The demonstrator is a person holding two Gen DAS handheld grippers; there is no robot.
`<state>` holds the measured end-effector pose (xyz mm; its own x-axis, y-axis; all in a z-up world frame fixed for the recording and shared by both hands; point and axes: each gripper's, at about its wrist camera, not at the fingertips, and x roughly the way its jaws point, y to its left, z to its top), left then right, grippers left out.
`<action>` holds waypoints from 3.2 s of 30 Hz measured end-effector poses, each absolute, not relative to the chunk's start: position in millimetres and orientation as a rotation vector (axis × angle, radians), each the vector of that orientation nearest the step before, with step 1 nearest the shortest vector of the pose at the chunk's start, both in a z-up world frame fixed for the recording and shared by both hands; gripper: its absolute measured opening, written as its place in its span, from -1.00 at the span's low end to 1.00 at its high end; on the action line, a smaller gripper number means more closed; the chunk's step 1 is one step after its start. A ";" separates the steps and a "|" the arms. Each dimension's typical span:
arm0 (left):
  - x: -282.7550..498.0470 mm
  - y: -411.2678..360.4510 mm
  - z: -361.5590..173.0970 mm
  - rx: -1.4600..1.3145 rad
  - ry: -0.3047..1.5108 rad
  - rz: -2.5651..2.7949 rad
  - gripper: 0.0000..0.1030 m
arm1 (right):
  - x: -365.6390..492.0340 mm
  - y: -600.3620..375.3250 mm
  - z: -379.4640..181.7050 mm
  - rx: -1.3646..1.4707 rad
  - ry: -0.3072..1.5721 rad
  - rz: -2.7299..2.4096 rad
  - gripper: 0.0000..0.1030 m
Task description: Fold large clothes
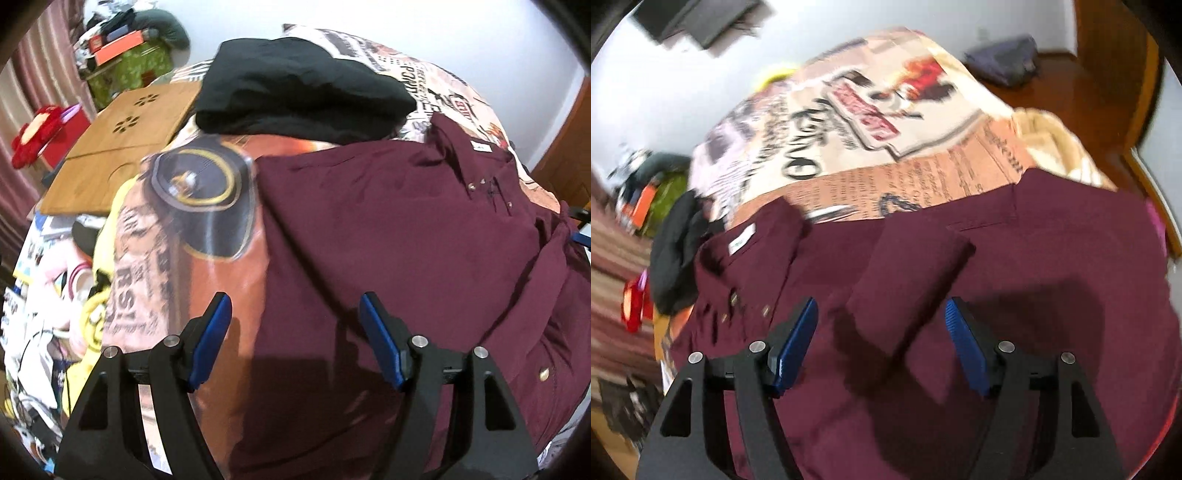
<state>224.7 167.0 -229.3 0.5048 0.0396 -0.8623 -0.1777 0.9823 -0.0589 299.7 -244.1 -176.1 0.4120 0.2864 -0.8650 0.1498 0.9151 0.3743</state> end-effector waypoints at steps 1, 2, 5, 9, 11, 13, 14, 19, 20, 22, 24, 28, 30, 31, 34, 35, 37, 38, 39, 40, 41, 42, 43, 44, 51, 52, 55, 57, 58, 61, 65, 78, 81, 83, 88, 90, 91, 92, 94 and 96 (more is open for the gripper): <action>228.2 163.2 -229.6 -0.135 1.031 0.119 0.37 | 309.0 -245.0 -185.3 0.444 1.174 0.065 0.32; 232.0 159.3 -230.6 -0.123 1.030 0.106 0.37 | 314.3 -244.9 -190.7 0.449 1.186 0.055 0.32; 244.9 152.2 -237.0 -0.085 1.048 0.070 0.37 | 321.6 -242.3 -197.1 0.439 1.181 0.028 0.15; 254.5 136.4 -248.7 -0.044 1.091 0.037 0.37 | 320.1 -242.0 -191.3 0.472 1.161 0.053 -0.47; 255.2 130.1 -252.1 -0.046 1.108 0.015 0.37 | 317.3 -240.0 -180.6 0.464 1.136 0.072 -0.56; 252.6 124.2 -252.8 -0.061 1.121 -0.013 0.37 | 308.0 -236.4 -153.8 0.420 1.061 0.101 -0.58; 250.5 121.4 -252.1 -0.070 1.123 -0.034 0.37 | 303.6 -234.8 -140.2 0.400 1.024 0.118 -0.59; 231.8 112.2 -244.7 -0.196 1.124 -0.136 0.38 | 271.9 -232.9 -75.6 0.303 0.844 0.175 -0.59; 228.8 109.9 -243.3 -0.202 1.121 -0.140 0.38 | 265.7 -234.4 -69.5 0.284 0.823 0.177 -0.59; 221.5 103.2 -240.9 -0.202 1.115 -0.139 0.38 | 261.0 -237.0 -70.5 0.250 0.819 0.167 -0.57; 216.4 97.2 -240.2 -0.193 1.113 -0.129 0.38 | 258.5 -243.5 -85.6 0.200 0.863 0.137 -0.47; 206.2 88.8 -240.9 -0.167 1.116 -0.118 0.38 | 248.8 -258.1 -127.5 0.111 0.998 0.066 -0.34; 202.3 83.5 -239.0 -0.142 1.103 -0.108 0.38 | 239.4 -269.8 -141.4 0.128 1.059 0.054 -0.30; 200.6 80.7 -237.6 -0.125 1.094 -0.102 0.38 | 233.5 -275.7 -142.5 0.151 1.065 0.056 -0.28; 197.2 73.2 -233.7 -0.080 1.079 -0.086 0.38 | 221.8 -283.9 -131.3 0.182 1.043 0.039 -0.11; 195.6 70.1 -232.5 -0.066 1.074 -0.085 0.38 | 217.8 -283.6 -123.2 0.175 1.014 0.033 -0.03; 193.7 64.2 -230.2 -0.043 1.064 -0.092 0.38 | 209.4 -279.5 -107.1 0.149 0.955 0.021 0.05; 191.9 60.4 -228.4 -0.028 1.057 -0.095 0.38 | 207.9 -275.7 -101.6 0.132 0.933 0.010 0.08; 190.7 57.4 -227.1 -0.014 1.051 -0.097 0.38 | 204.7 -269.4 -91.4 0.090 0.889 -0.007 0.11; 190.3 53.9 -225.8 0.004 1.043 -0.097 0.38 | 201.1 -264.9 -86.0 0.065 0.861 -0.010 0.22; 190.0 49.6 -224.5 0.023 1.034 -0.098 0.38 | 198.5 -258.2 -77.8 0.036 0.825 -0.014 0.35; 189.0 45.4 -223.0 0.037 1.026 -0.109 0.38 | 197.6 -253.2 -74.7 0.023 0.804 -0.016 0.40; 188.2 41.3 -221.8 0.045 1.022 -0.125 0.38 | 195.6 -244.8 -67.4 0.009 0.770 -0.006 0.49; 188.0 37.4 -221.4 0.041 1.024 -0.149 0.38 | 193.9 -238.9 -64.5 0.008 0.759 0.021 0.59; 188.3 4.3 -221.5 0.055 1.024 -0.226 0.38 | 218.0 -173.3 -101.6 0.007 0.939 0.312 0.62; 188.1 1.0 -220.3 0.055 1.022 -0.231 0.38 | 224.8 -161.5 -118.4 -0.008 0.995 0.342 0.62; 187.6 -4.1 -212.4 0.070 1.006 -0.236 0.38 | 233.3 -147.8 -154.5 -0.059 1.111 0.361 0.62; 191.0 -2.5 -205.8 0.058 0.995 -0.231 0.37 | 231.6 -150.3 -170.0 -0.076 1.156 0.365 0.62; 193.1 -1.2 -202.3 0.046 0.989 -0.229 0.38 | 228.5 -153.0 -174.4 -0.077 1.169 0.361 0.62; 206.5 4.8 -191.0 -0.004 0.971 -0.216 0.38 | 211.6 -177.0 -177.2 -0.058 1.167 0.355 0.62; 227.6 -1.0 -186.2 -0.056 0.974 -0.216 0.38 | 192.1 -210.8 -165.2 -0.030 1.127 0.327 0.62; 246.0 -95.9 -228.2 -0.001 1.097 -0.335 0.38 | 146.9 -336.1 -117.6 0.226 0.970 0.064 0.62; 254.8 -111.0 -223.3 -0.024 1.108 -0.377 0.38 | 139.0 -373.9 -117.1 0.330 0.938 -0.007 0.62; 260.9 -122.4 -219.8 -0.019 1.109 -0.385 0.38 | 138.2 -390.7 -123.2 0.378 0.947 -0.041 0.62; 272.3 -153.5 -209.4 -0.019 1.092 -0.429 0.38 | 143.9 -428.6 -164.6 0.565 1.000 -0.100 0.62; 275.2 -161.9 -205.0 -0.015 1.079 -0.440 0.38 | 150.5 -439.3 -187.8 0.662 1.030 -0.102 0.62; 276.7 -166.1 -202.4 -0.010 1.070 -0.442 0.38 | 153.4 -444.0 -197.6 0.705 1.041 -0.101 0.62; 278.4 -169.0 -200.4 -0.007 1.062 -0.443 0.38 | 156.5 -447.4 -205.2 0.744 1.046 -0.098 0.62; 281.1 -174.0 -196.3 0.000 1.044 -0.441 0.38 | 161.8 -456.9 -219.5 0.814 1.052 -0.096 0.62; 282.5 -175.2 -193.9 0.002 1.036 -0.443 0.38 | 164.2 -464.8 -229.7 0.865 1.040 -0.120 0.62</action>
